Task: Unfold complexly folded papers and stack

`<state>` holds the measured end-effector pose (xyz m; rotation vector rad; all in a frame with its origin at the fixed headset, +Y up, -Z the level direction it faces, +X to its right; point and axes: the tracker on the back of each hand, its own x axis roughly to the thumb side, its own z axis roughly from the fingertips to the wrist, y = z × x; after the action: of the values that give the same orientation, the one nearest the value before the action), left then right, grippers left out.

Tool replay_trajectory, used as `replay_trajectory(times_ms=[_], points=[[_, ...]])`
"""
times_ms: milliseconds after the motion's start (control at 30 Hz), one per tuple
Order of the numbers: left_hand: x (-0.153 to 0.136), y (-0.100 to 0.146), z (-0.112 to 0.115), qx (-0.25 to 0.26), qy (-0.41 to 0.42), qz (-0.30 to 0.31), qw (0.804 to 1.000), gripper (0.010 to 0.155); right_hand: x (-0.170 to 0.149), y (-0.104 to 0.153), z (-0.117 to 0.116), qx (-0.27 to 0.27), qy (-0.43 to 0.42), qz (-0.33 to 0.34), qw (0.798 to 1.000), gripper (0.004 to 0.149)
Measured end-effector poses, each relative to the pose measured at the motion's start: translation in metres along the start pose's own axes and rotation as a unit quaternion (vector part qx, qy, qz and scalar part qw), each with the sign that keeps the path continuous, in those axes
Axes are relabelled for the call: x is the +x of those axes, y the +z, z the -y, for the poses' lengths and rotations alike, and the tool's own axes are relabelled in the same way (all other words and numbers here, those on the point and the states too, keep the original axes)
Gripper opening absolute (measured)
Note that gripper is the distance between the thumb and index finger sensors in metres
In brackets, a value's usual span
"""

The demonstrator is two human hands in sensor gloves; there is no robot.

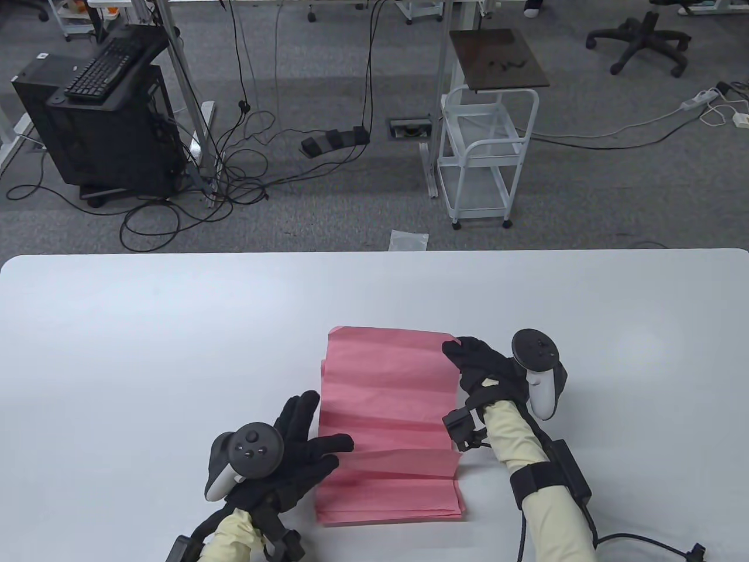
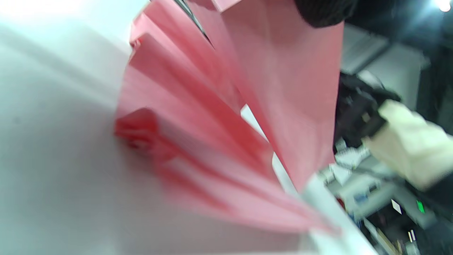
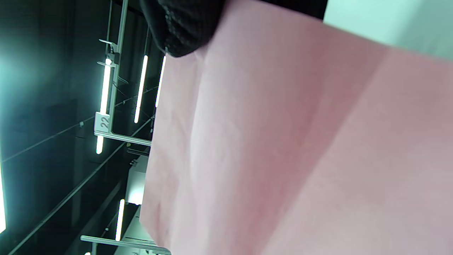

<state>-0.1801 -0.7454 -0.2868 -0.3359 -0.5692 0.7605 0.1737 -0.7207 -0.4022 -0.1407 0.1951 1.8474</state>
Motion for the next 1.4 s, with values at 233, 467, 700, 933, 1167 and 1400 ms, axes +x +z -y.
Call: replay_trajectory(times_ms=[233, 467, 700, 933, 1167, 1400], points=[[-0.016, -0.005, 0.013, -0.112, 0.007, -0.035, 0.993, 0.047, -0.009, -0.009, -0.017, 0.005, 0.038, -0.017, 0.999, 0.038], [-0.024, -0.009, 0.026, -0.171, 0.02, -0.058, 0.983, 0.069, -0.018, -0.014, -0.024, 0.013, 0.048, -0.026, 0.998, 0.038], [-0.018, -0.019, 0.045, -0.198, -0.066, -0.091, 0.974, 0.057, -0.021, -0.015, -0.025, 0.017, 0.049, -0.032, 0.998, 0.038], [-0.025, -0.021, 0.061, -0.227, -0.174, -0.158, 0.945, 0.08, -0.025, -0.005, -0.033, 0.085, 0.06, -0.025, 0.994, 0.071], [-0.029, -0.022, 0.066, -0.247, -0.19, -0.176, 0.934, 0.093, -0.041, 0.079, -0.09, 0.306, 0.45, 0.115, 0.831, 0.074], [-0.029, -0.021, 0.066, -0.249, -0.194, -0.186, 0.931, 0.094, -0.078, 0.089, -0.108, 0.373, 0.486, 0.064, 0.787, 0.079]])
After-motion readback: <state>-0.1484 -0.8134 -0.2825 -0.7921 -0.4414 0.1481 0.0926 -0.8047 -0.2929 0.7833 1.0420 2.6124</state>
